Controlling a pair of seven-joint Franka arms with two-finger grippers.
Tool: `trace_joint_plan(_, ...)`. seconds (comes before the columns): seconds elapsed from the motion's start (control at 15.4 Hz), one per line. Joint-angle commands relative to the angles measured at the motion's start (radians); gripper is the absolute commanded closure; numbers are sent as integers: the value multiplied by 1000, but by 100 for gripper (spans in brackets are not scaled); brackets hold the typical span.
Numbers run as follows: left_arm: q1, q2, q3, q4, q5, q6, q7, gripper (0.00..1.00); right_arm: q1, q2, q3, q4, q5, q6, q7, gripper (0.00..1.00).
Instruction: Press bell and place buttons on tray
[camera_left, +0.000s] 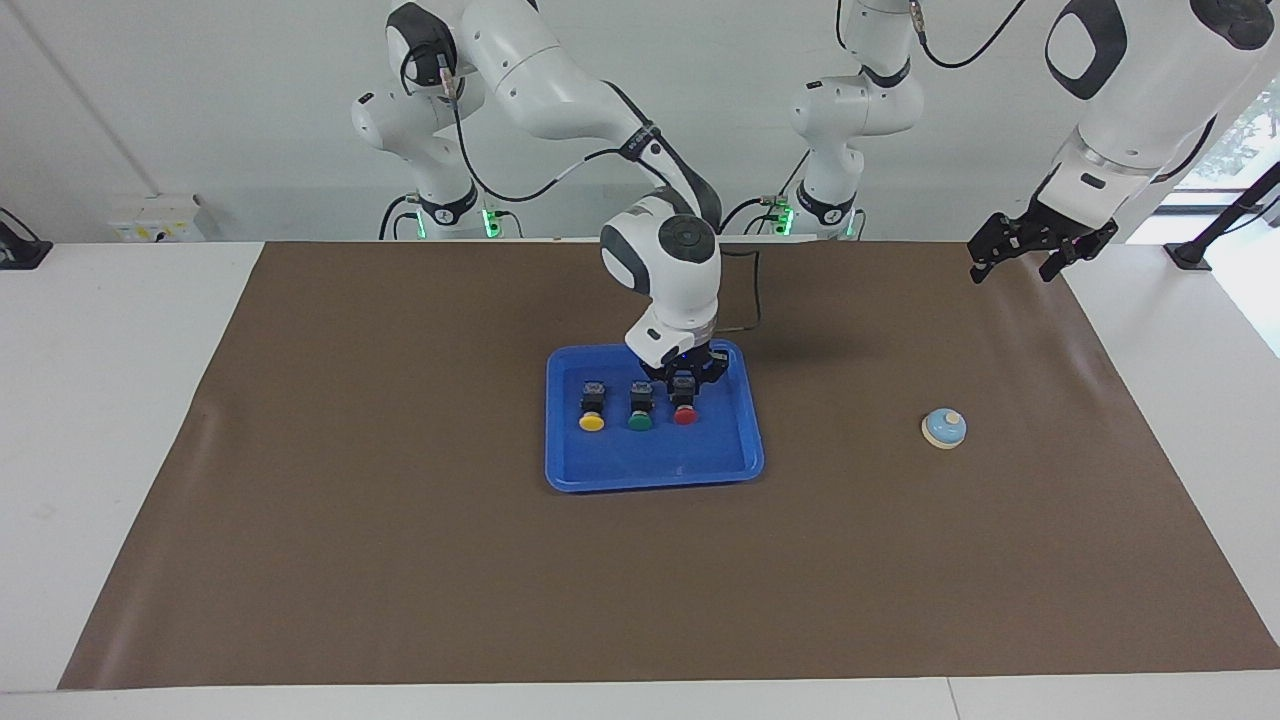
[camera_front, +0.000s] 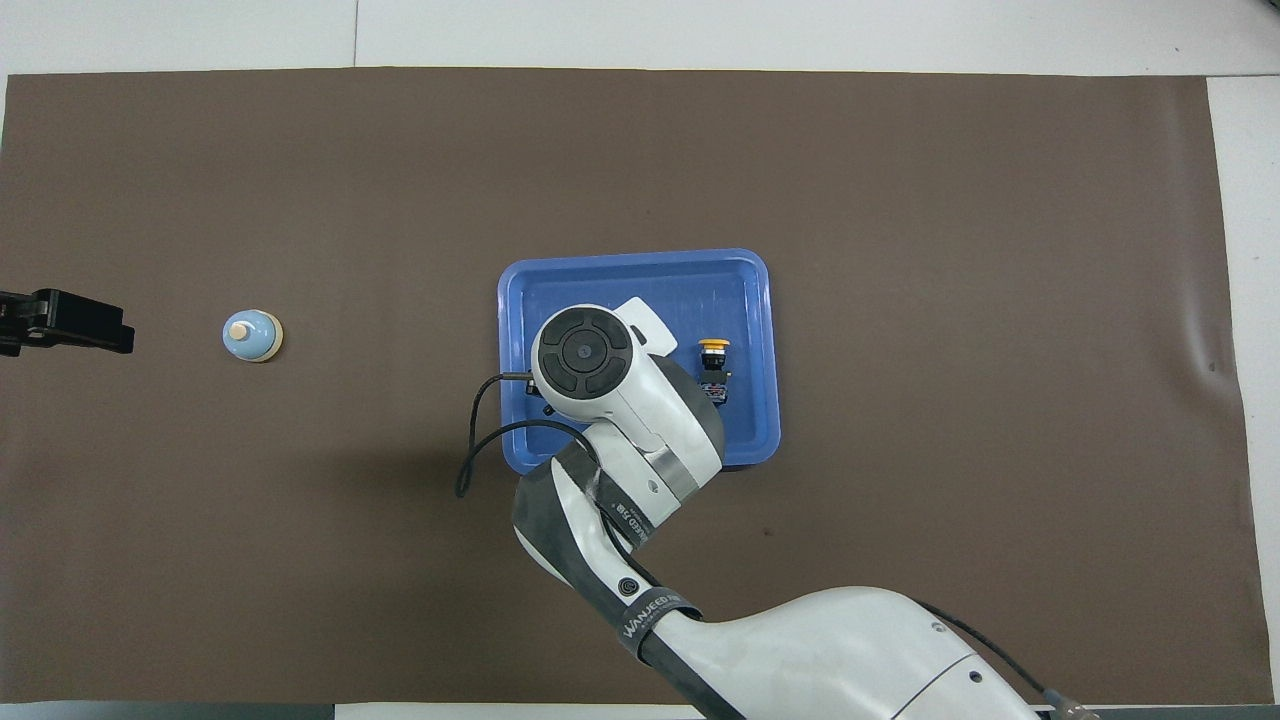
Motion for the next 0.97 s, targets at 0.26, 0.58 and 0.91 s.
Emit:
trace_joint_plan(0.26, -3, -13, 0, -11, 17, -3, -12, 0, -68, -138, -17, 93, -12, -227, -38, 0)
trace_joint_plan(0.58, -3, -13, 0, -11, 17, -3, -12, 0, -217, -328, -21, 78, -15, -400, -256, 0)
trace_joint_plan(0.91, -3, -13, 0, -11, 17, -3, -12, 0, -416, -508, -21, -45, -34, -457, -534, 0)
